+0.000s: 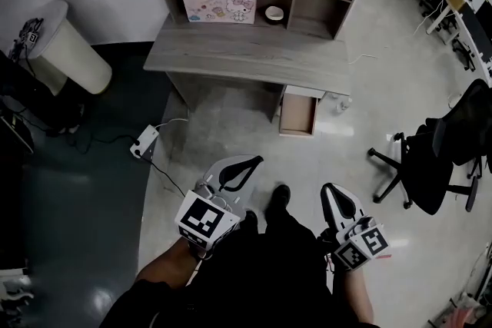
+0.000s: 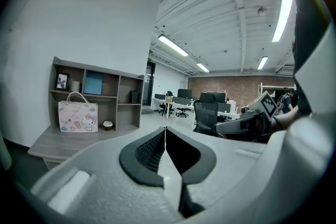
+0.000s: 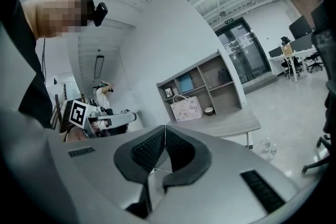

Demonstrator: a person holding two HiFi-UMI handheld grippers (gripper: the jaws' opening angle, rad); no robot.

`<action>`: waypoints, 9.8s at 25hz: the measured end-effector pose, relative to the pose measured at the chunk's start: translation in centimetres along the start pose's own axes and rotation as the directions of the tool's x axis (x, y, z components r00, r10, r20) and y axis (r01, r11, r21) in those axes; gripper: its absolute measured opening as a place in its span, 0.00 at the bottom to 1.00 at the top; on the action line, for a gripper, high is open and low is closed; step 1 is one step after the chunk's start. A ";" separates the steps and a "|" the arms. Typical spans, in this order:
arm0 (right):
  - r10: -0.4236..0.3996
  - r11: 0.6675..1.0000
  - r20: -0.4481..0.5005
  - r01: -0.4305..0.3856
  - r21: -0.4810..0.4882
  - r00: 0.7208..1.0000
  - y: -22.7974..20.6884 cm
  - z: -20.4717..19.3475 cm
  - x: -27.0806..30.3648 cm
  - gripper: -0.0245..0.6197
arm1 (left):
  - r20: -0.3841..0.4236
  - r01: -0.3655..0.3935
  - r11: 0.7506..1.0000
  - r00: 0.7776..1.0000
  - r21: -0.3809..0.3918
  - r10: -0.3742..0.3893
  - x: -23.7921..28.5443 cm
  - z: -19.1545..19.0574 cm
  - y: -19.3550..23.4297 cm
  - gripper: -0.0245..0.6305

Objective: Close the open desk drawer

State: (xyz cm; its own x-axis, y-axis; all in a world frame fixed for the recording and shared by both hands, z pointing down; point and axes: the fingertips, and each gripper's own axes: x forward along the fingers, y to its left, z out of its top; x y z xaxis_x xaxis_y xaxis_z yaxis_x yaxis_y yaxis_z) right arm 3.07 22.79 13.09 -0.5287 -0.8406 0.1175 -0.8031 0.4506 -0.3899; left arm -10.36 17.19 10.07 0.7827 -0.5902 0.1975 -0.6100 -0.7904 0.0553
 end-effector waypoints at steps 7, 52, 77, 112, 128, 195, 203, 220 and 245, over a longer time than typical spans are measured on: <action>0.054 0.998 -0.034 -0.054 0.012 0.998 -6.2 1.3 5.9 0.06 | -0.035 -0.037 0.999 0.999 -0.025 0.036 6.9 -0.2 4.2 0.05; 0.171 0.985 -0.408 -0.149 0.086 0.897 -28.9 -16.2 28.7 0.06 | -0.307 -0.161 0.943 0.949 -0.292 0.067 30.4 -24.9 19.8 0.05; 0.143 0.982 -0.664 -0.187 0.004 0.734 -36.9 -40.3 30.9 0.06 | -0.470 -0.057 0.954 0.878 -0.295 -0.093 36.2 -46.2 18.9 0.05; -0.276 0.569 -0.818 -0.601 -0.562 0.504 -44.9 -51.1 29.8 0.21 | -0.521 -0.096 0.934 0.847 -0.343 -0.104 38.5 -54.5 18.6 0.05; -0.261 0.614 -0.715 -0.460 -0.641 0.648 -41.5 -39.2 32.6 0.20 | -0.519 -0.121 0.945 0.853 -0.304 -0.058 36.9 -50.0 21.3 0.05; -0.298 0.953 -0.495 0.225 -0.203 0.816 -48.4 -30.4 33.1 0.06 | -0.449 -0.016 0.957 0.885 -0.289 -0.121 40.1 -40.0 20.9 0.05; -0.253 0.967 -0.407 0.218 -0.130 0.878 -37.4 -17.7 27.2 0.06 | -0.390 0.044 0.969 0.910 -0.242 -0.139 36.1 -26.4 17.3 0.05; -0.150 0.958 -0.024 0.139 -0.249 0.988 -24.2 9.7 21.5 0.06 | -0.130 0.079 0.994 0.989 0.069 -0.070 28.8 1.2 12.8 0.05; 0.131 0.951 0.076 -0.103 -0.291 0.988 -13.8 20.5 16.8 0.05 | 0.097 -0.089 0.992 0.992 0.094 0.080 23.0 14.0 9.8 0.05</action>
State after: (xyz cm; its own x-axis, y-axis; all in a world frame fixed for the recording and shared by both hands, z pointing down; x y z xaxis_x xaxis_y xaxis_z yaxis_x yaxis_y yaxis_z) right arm 10.93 -3.73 1.71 -0.6065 -0.7951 -0.0046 -0.7892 0.6027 -0.1177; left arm 3.39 -6.41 1.41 0.7398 -0.6645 0.1058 -0.6628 -0.7467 -0.0552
